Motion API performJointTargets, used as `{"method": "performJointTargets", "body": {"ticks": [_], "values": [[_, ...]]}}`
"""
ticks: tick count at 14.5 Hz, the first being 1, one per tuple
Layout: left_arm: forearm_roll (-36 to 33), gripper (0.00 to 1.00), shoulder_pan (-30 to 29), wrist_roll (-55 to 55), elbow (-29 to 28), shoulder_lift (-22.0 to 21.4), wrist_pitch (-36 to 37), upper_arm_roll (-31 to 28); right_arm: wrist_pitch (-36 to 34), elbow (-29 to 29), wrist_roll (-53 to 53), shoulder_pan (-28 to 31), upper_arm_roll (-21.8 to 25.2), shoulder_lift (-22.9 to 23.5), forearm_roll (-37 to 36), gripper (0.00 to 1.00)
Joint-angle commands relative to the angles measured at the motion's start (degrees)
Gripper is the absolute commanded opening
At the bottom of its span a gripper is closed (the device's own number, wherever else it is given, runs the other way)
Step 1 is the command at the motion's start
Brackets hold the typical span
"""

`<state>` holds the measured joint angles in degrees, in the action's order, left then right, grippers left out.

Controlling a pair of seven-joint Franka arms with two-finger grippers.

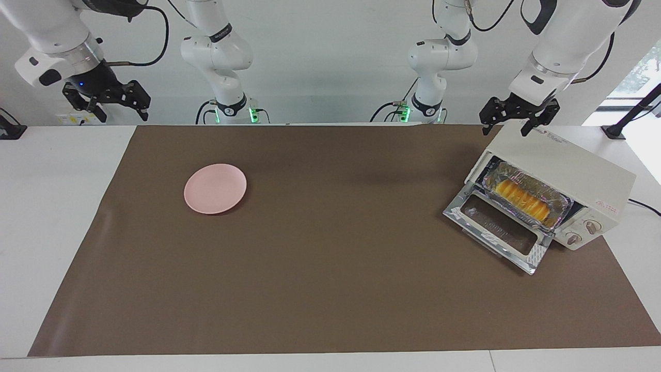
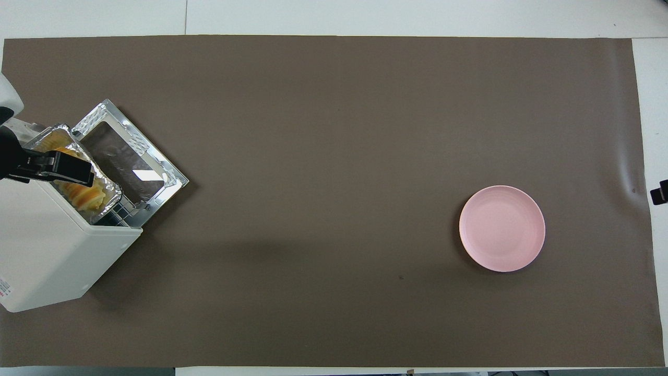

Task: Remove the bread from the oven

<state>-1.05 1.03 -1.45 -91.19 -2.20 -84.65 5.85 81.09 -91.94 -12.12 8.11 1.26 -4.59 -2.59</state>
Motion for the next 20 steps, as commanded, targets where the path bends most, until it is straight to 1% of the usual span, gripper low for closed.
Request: {"method": "performJointTargets", "body": {"ticks": [1,10,13,16,18,20], "values": [[-0.18,1.00,0.11,0.66,-1.09,-1.32,-0.25,0.13,0.21,-0.87,-0.97,0.67,-0.55,-0.77,-0.66,1.00],[-0.18,1.00,0.64,0.39,-1.45,-2.02,0.98,0.66,0.21,-0.87,-0.97,0.67,-0.56,-0.68,-0.66,1.00],[-0.18,1.00,0.29,1.18,-1.09,-2.02,0.37,0.48,0.29,-0.87,-0.97,0.67,-0.56,-0.77,-0.66,1.00],[-0.88,1.00,0.63,6.71,-0.74,-1.85,2.37,0.74,0.29,-0.87,-0.97,0.67,-0.64,-0.77,-0.66,1.00],[-0.80,1.00,0.46,7.85,1.36,-1.23,5.28,0.74,0.21,-0.87,-0.97,0.67,-0.64,-0.77,-0.66,1.00],[-0.71,1.00,0.55,9.09,1.62,-0.88,4.76,0.66,0.29,-0.87,-0.97,0.67,-0.56,-0.68,-0.66,1.00]]}}
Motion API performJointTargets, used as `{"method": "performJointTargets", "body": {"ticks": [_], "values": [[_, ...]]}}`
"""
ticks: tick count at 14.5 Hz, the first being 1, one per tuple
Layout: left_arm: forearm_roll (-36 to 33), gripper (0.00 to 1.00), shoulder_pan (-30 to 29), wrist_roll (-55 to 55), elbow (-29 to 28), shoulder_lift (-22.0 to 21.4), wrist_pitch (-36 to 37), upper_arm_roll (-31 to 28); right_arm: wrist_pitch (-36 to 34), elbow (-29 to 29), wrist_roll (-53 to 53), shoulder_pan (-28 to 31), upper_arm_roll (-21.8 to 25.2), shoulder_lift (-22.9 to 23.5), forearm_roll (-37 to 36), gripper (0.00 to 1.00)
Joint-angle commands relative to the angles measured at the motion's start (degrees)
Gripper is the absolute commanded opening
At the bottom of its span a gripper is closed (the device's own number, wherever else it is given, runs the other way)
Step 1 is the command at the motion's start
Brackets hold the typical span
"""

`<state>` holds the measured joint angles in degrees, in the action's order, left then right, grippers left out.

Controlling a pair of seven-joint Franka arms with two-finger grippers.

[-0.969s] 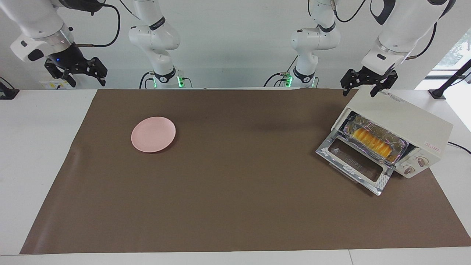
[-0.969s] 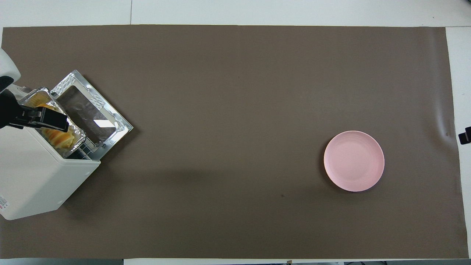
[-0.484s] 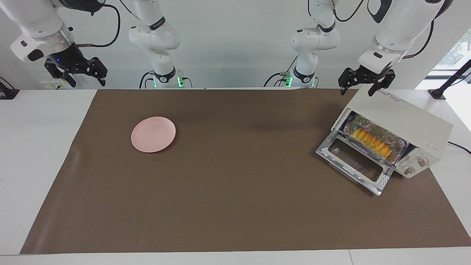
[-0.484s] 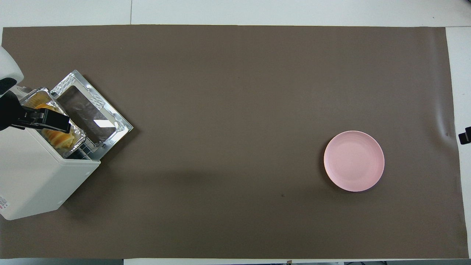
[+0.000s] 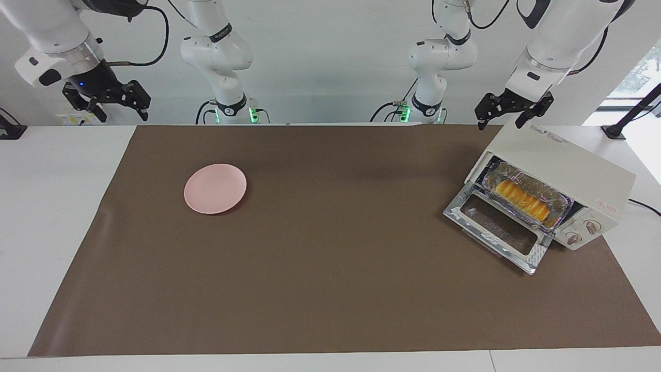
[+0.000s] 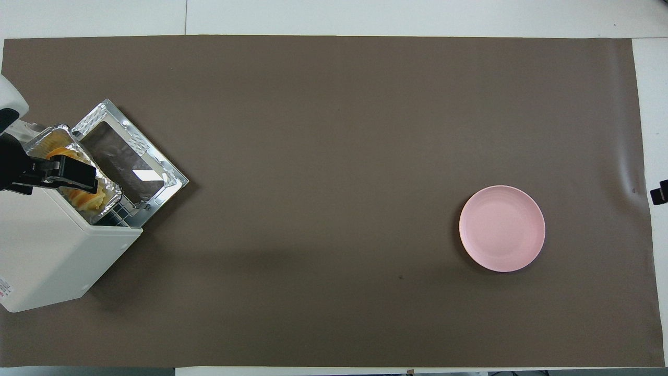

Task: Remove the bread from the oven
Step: 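Pull the foil tray out of the oven with the left gripper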

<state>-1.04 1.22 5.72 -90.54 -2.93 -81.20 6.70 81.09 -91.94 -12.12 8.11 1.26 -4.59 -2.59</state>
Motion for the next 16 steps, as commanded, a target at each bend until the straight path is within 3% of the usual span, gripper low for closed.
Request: {"method": "performJointTargets", "body": {"ticks": [1,9,12,16], "values": [[-0.81,1.00,0.37,3.23,1.16,0.03,1.14,-0.20,0.29,-0.87,-0.97,0.67,-0.55,-0.68,-0.66,1.00],[-8.45,1.00,0.72,20.38,1.86,17.07,-17.22,-0.55,0.29,-0.87,-0.97,0.67,-0.56,-0.77,-0.66,1.00],[-9.33,1.00,-3.05,21.61,-2.08,17.87,-26.08,-0.90,0.21,-0.87,-0.97,0.67,-0.64,-0.68,-0.66,1.00],[-12.23,1.00,-3.32,26.45,-7.10,19.19,-36.11,-1.78,0.29,-0.87,-0.97,0.67,-0.56,-0.68,-0.57,1.00]]}}
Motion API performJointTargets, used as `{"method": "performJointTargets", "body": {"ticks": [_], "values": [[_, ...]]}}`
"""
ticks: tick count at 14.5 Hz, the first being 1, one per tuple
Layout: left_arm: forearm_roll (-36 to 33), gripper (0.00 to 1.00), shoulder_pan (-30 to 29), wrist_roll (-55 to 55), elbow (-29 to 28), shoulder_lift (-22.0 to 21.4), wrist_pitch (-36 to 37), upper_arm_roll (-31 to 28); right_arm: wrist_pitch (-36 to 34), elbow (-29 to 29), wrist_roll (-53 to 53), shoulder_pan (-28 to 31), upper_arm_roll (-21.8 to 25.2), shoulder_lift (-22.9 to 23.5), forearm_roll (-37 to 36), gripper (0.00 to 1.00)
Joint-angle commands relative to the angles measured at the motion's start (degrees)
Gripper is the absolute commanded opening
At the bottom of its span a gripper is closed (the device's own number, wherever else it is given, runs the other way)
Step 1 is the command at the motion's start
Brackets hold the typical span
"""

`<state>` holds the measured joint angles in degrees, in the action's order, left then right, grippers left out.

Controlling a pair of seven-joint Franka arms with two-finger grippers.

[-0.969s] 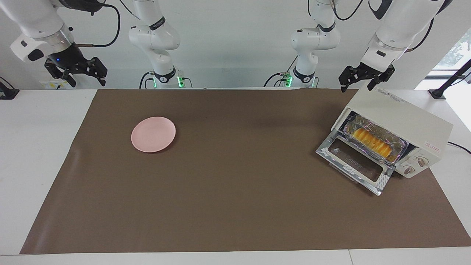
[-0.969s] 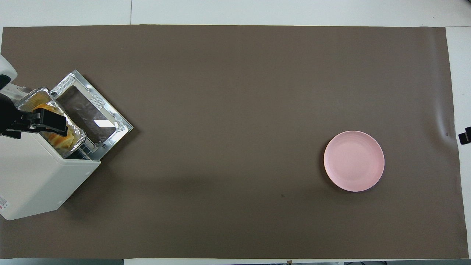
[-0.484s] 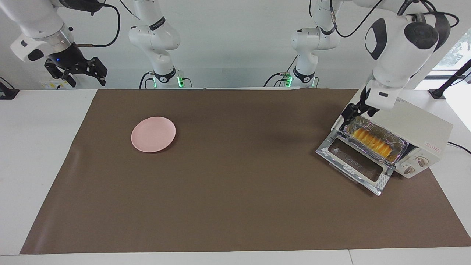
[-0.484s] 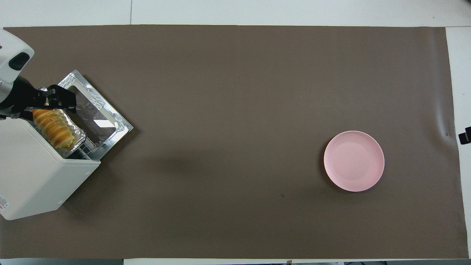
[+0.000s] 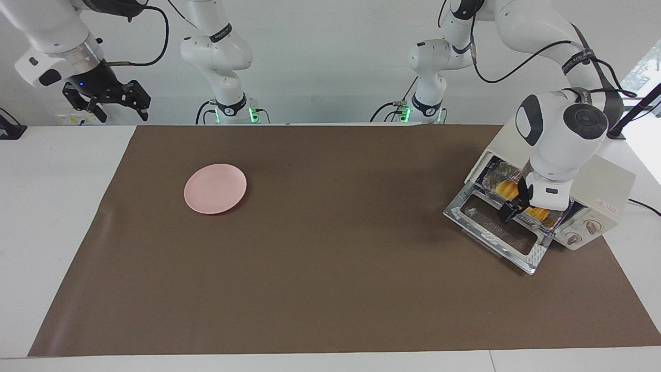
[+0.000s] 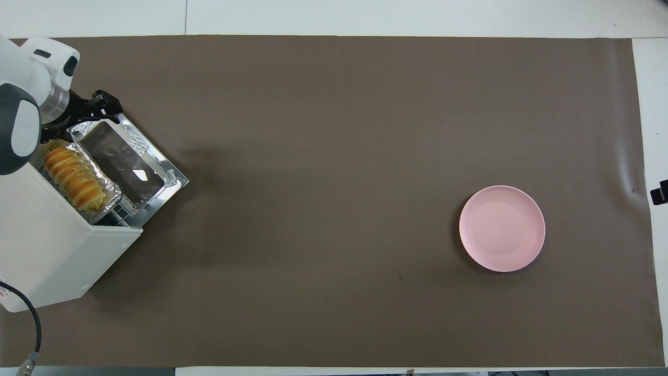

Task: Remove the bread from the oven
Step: 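Pull the foil tray out of the oven with the left gripper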

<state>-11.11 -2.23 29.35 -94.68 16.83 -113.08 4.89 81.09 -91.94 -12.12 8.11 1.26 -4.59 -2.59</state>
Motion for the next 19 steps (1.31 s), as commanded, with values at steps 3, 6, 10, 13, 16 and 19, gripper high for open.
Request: {"method": "performJointTargets", "body": {"ticks": [3,6,10,13,16,19], "values": [[-2.25,1.00,-1.03,2.82,-9.01,-1.10,-10.56,-0.05,0.29,-0.87,-0.97,0.67,-0.55,-0.77,-0.57,1.00],[-2.25,1.00,-1.64,2.82,-10.08,-1.36,-10.50,-0.23,0.29,-0.87,-0.97,0.67,-0.56,-0.68,-0.66,1.00],[-2.16,1.00,0.81,5.79,-2.06,0.64,-3.07,-0.23,0.29,-0.87,-0.97,0.67,-0.64,-0.77,-0.66,1.00],[-7.92,1.00,2.49,6.34,5.30,2.86,8.91,-0.23,0.29,-0.87,-0.97,0.67,-0.64,-0.68,-0.57,1.00],[-9.63,1.00,1.70,6.77,-1.27,0.66,6.31,-0.14,0.29,-0.87,-0.97,0.67,-0.64,-0.68,-0.66,1.00],[-9.72,1.00,0.82,7.39,-6.73,-1.01,-0.89,-0.14,0.29,-0.87,-1.06,0.67,-0.64,-0.68,-0.57,1.00]]}}
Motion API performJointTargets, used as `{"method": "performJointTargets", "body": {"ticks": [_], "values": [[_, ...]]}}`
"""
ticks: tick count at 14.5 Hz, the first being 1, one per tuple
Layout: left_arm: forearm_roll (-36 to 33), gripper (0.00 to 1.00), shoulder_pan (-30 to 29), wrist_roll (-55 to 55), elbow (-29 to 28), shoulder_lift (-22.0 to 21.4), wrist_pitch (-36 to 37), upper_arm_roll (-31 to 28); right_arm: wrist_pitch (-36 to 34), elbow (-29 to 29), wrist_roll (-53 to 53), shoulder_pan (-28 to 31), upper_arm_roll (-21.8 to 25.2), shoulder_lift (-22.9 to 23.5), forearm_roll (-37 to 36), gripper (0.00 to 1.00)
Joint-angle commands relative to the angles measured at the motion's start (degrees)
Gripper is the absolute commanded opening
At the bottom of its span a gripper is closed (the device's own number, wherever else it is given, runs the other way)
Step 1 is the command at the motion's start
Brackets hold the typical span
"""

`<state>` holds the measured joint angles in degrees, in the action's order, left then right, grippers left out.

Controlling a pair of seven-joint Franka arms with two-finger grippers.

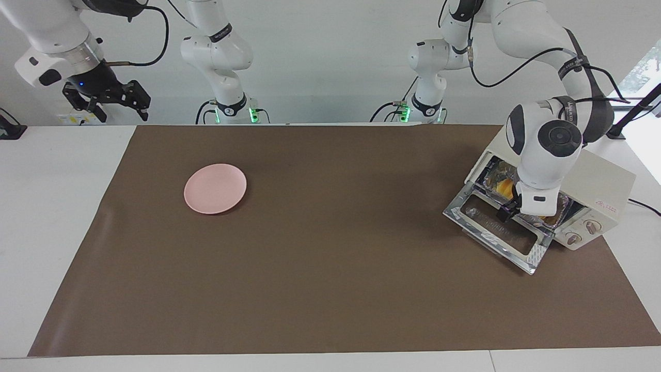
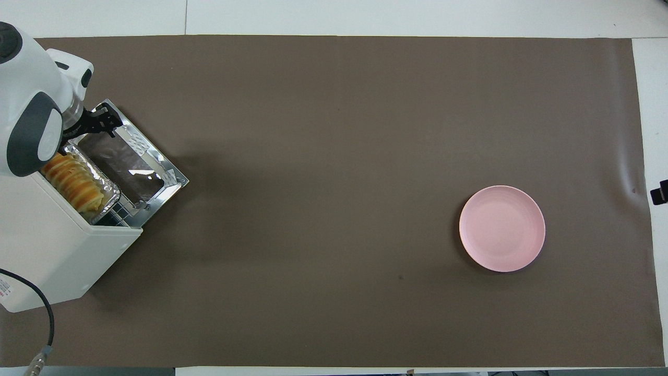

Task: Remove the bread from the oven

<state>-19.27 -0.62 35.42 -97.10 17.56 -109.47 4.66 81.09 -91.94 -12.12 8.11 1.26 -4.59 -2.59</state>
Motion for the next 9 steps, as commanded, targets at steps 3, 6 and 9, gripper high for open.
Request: {"method": "performJointTargets", "body": {"ticks": [3,6,9], "values": [[-1.56,1.00,-2.54,1.06,-8.96,-2.96,-11.44,0.17,0.29,-0.87,-0.97,0.67,-0.55,-0.77,-0.66,1.00],[-1.56,1.00,-4.57,0.53,-13.99,-4.46,-18.05,0.17,0.29,-0.87,-1.06,0.67,-0.55,-0.68,-0.66,1.00],[-1.56,0.74,-3.95,1.15,-13.99,-4.37,-18.15,0.26,0.29,-0.87,-0.97,0.67,-0.64,-0.77,-0.66,1.00]]}}
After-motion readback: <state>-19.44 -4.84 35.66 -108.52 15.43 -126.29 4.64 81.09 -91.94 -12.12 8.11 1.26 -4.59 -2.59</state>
